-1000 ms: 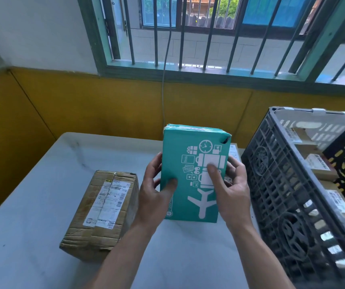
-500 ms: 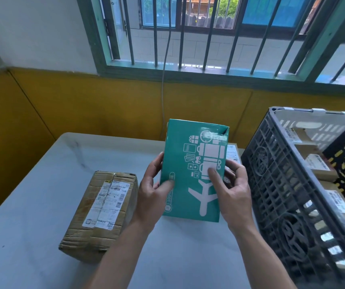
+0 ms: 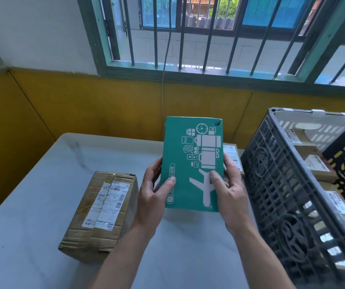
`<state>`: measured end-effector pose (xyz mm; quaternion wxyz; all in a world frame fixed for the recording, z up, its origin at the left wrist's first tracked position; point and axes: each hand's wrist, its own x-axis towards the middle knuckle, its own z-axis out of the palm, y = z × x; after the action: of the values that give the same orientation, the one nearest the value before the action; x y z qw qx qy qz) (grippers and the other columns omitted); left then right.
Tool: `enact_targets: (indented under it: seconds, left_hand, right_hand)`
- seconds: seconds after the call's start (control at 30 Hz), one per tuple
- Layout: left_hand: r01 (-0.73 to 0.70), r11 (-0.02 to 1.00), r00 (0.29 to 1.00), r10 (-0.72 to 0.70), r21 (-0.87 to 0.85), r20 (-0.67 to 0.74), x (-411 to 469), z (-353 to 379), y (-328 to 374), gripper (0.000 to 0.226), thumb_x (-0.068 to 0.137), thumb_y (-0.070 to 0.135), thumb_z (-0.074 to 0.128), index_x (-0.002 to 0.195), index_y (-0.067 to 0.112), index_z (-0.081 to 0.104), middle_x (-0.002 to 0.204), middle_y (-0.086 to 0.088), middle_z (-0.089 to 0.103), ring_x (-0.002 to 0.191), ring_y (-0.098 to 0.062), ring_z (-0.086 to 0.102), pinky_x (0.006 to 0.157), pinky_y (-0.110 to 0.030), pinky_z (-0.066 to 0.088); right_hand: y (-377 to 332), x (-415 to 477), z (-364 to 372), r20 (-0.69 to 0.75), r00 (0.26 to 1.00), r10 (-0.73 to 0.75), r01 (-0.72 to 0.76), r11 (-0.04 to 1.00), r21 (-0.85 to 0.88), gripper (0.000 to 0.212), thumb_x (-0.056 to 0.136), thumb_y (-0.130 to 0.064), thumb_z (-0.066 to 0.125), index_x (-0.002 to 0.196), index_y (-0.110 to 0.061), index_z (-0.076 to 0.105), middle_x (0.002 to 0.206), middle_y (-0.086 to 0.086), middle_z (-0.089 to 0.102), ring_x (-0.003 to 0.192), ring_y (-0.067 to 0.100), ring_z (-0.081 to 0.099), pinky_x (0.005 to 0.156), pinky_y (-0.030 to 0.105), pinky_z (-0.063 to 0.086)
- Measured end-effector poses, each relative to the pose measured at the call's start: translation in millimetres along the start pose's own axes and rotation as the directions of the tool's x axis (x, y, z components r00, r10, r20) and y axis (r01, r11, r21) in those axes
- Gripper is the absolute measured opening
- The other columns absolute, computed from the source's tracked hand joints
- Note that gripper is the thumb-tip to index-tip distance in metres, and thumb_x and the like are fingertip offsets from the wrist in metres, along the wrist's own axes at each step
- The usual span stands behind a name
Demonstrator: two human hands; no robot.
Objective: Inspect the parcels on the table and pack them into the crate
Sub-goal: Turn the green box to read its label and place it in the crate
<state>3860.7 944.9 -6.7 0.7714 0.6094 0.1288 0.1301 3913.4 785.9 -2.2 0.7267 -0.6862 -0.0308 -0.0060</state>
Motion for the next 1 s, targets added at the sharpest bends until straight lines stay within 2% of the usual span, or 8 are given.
enact_targets:
  seconds: [0.13, 0.27, 0.33, 0.43, 0.63, 0.73, 0.83, 1.0]
  left_hand:
    - [0.004, 1.000, 1.000, -0.004, 0.027, 0.008, -1.7, 0.9, 3.1, 0.057, 0.085, 0.023, 0.064, 0.137, 0.043, 0.054, 0.136, 0.003, 0.061, 0.121, -0.016, 0.065, 0.094, -0.039, 0.060]
    - [-0.048, 0.999, 0.998, 0.049, 0.018, -0.045, 0.1, 2.9, 2.2, 0.041, 0.099, 0.008, 0.061, 0.130, 0.034, 0.054, 0.130, 0.008, 0.067, 0.123, -0.010, 0.062, 0.098, -0.033, 0.056]
    - [-0.049, 0.999, 0.998, 0.049, 0.015, -0.037, 0.7, 3.2, 1.6, 0.035, 0.099, 0.015, 0.063, 0.128, 0.033, 0.054, 0.125, 0.011, 0.070, 0.120, -0.010, 0.064, 0.093, -0.028, 0.057]
    - [-0.034, 0.999, 0.999, 0.034, 0.015, 0.041, -1.9, 2.7, 3.1, 0.051, 0.088, 0.030, 0.067, 0.137, 0.034, 0.051, 0.126, 0.011, 0.069, 0.118, -0.008, 0.065, 0.091, -0.028, 0.058]
    - [-0.024, 0.995, 1.000, 0.023, 0.096, 0.018, -3.8, 4.6, 6.0, 0.059, 0.089, 0.044, 0.072, 0.141, 0.043, 0.046, 0.135, 0.001, 0.060, 0.121, -0.014, 0.063, 0.087, -0.029, 0.061]
    - [0.016, 0.995, 1.000, -0.017, 0.097, 0.001, -4.4, 8.4, 7.7, 0.051, 0.087, 0.056, 0.061, 0.135, 0.050, 0.044, 0.122, 0.007, 0.068, 0.104, -0.002, 0.069, 0.074, -0.023, 0.061]
    - [0.032, 0.997, 0.999, -0.032, 0.064, -0.008, -3.9, 7.6, 7.2, 0.046, 0.086, 0.064, 0.063, 0.127, 0.057, 0.044, 0.116, 0.008, 0.070, 0.101, 0.002, 0.069, 0.069, -0.017, 0.058]
    - [0.007, 1.000, 1.000, -0.006, 0.021, -0.020, -2.5, 3.5, 4.7, 0.081, 0.066, 0.063, 0.074, 0.138, 0.051, 0.041, 0.122, 0.012, 0.067, 0.111, -0.004, 0.066, 0.080, -0.024, 0.060]
  right_hand:
    - [0.7, -0.5, 0.0, -0.070, 0.997, 0.013, -0.010, 0.999, 0.037, 0.040, 0.100, -0.014, 0.062, 0.121, -0.047, 0.054, 0.140, 0.009, 0.056, 0.120, 0.026, 0.064, 0.094, 0.054, 0.057]
    - [3.2, -1.1, -3.7, 0.016, 0.999, 0.039, -0.041, 0.993, 0.114, 0.044, 0.099, -0.010, 0.061, 0.131, -0.039, 0.055, 0.128, 0.000, 0.069, 0.116, 0.023, 0.068, 0.088, 0.044, 0.061]
    - [4.1, -1.6, -4.0, 0.072, 0.996, 0.046, -0.057, 0.987, 0.152, 0.053, 0.099, -0.006, 0.059, 0.142, -0.035, 0.051, 0.128, -0.003, 0.069, 0.116, 0.019, 0.068, 0.084, 0.035, 0.062]
    - [5.1, -2.7, -2.7, 0.070, 0.995, 0.076, -0.087, 0.982, 0.167, 0.059, 0.100, -0.003, 0.055, 0.150, -0.032, 0.044, 0.136, -0.002, 0.065, 0.122, 0.021, 0.065, 0.090, 0.039, 0.061]
    - [-0.9, -5.7, 1.6, 0.018, 0.997, 0.071, -0.073, 0.979, 0.188, 0.043, 0.094, -0.021, 0.065, 0.131, -0.039, 0.053, 0.135, 0.005, 0.063, 0.120, 0.025, 0.067, 0.081, 0.040, 0.064]
    - [-3.0, -6.5, -2.2, 0.106, 0.993, 0.054, -0.072, 0.981, 0.179, 0.057, 0.088, -0.034, 0.074, 0.140, -0.040, 0.049, 0.132, -0.001, 0.066, 0.116, 0.020, 0.069, 0.080, 0.032, 0.063]
    - [-1.8, -7.5, -3.4, 0.225, 0.974, 0.034, -0.065, 0.989, 0.130, 0.080, 0.083, -0.027, 0.072, 0.152, -0.039, 0.036, 0.134, -0.013, 0.064, 0.123, 0.014, 0.064, 0.086, 0.029, 0.060]
    - [-2.5, -7.9, -2.4, 0.251, 0.968, 0.008, -0.029, 0.996, 0.081, 0.095, 0.078, -0.016, 0.085, 0.154, -0.038, 0.033, 0.140, -0.015, 0.061, 0.128, 0.009, 0.059, 0.094, 0.028, 0.057]
